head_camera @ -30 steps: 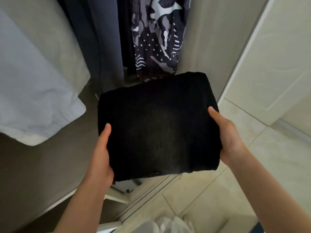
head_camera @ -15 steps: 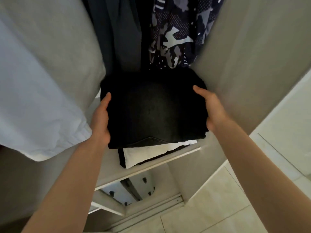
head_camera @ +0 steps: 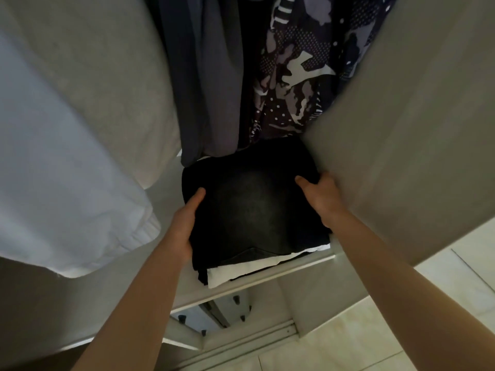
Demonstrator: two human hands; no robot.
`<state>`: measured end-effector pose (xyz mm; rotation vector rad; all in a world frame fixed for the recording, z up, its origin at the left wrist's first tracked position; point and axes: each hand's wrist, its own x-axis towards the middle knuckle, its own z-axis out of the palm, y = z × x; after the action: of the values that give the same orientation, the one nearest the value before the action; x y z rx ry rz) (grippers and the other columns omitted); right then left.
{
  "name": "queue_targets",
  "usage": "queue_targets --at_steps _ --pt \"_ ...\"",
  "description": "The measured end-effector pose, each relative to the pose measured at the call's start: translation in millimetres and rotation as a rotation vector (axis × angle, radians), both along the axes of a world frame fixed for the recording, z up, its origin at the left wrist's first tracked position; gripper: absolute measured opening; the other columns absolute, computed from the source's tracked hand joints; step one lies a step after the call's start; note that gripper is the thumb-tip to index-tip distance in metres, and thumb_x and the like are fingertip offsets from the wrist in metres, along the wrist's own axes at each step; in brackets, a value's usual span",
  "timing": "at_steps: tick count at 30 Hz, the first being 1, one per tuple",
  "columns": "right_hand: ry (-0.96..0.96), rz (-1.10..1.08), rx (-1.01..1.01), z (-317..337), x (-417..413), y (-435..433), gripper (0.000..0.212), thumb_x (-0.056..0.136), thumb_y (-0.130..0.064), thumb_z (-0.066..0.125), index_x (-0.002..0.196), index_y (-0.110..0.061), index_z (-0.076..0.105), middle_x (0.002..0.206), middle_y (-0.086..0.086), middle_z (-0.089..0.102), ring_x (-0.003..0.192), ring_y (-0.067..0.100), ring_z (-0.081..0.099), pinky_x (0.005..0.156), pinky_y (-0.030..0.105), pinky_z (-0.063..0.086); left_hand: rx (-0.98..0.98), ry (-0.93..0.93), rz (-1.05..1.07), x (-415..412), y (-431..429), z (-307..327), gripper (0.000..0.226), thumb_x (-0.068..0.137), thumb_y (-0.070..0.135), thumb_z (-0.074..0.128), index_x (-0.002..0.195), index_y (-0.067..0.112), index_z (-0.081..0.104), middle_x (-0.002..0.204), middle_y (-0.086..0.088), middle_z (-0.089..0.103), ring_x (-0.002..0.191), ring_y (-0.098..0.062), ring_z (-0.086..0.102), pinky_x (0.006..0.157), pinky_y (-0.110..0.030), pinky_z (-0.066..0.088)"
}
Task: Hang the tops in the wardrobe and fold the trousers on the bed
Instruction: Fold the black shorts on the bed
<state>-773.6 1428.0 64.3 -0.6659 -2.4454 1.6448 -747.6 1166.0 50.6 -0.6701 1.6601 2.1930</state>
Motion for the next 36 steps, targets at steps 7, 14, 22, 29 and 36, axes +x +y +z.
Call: queue_targets --at_steps 7,14,22,29,36 --pt "-0.016 0.017 0.107 8 -6 13 0.054 0.086 -0.043 0.066 0.13 -0.013 0.057 0.125 0.011 0.064 0.114 0.03 0.06 0.101 0.041 0.047 0.006 0.052 -0.072 8 2 7 0.048 0.079 0.04 0.076 0.12 0.019 0.067 0.11 -0.004 0.074 0.104 -0.026 0.069 0.096 -0.042 0.052" --pt "-0.105 0.089 0.352 -14 6 8 0.06 0.091 -0.048 0.057 0.13 -0.003 0.049 0.128 0.02 0.059 0.117 0.037 0.056 0.096 0.036 0.044 -0.185 0.097 0.031 18 9 -21 0.062 0.08 0.035 0.078 0.135 0.017 0.057 0.122 -0.004 0.067 0.11 -0.026 0.063 0.101 -0.046 0.05" --pt "0.105 0.07 0.854 -8 39 -4 0.056 0.092 -0.029 0.058 0.138 -0.006 0.037 0.131 0.021 0.046 0.111 0.042 0.051 0.086 0.047 0.047 -1.051 0.607 0.145 34 14 -23 0.079 0.088 0.034 0.07 0.149 0.012 0.025 0.143 -0.015 0.039 0.122 -0.03 0.049 0.093 -0.036 0.045" --pt "0.312 0.118 0.897 -47 44 -1 0.049 0.095 -0.027 0.034 0.135 -0.006 0.053 0.137 0.019 0.05 0.11 0.042 0.053 0.094 0.051 0.048 -1.489 0.826 -0.199 30 2 -46 0.055 0.101 0.04 0.033 0.149 0.015 0.039 0.157 -0.005 0.034 0.147 -0.027 0.027 0.109 -0.053 0.038" --pt "0.253 0.167 0.848 -49 43 6 0.043 0.1 -0.025 0.039 0.14 -0.014 0.048 0.14 0.013 0.05 0.115 0.039 0.053 0.097 0.047 0.045 -1.511 0.725 -0.399 31 -14 -53 0.064 0.099 0.055 0.009 0.157 0.029 0.013 0.165 0.008 0.007 0.151 -0.025 0.014 0.112 -0.054 0.033"
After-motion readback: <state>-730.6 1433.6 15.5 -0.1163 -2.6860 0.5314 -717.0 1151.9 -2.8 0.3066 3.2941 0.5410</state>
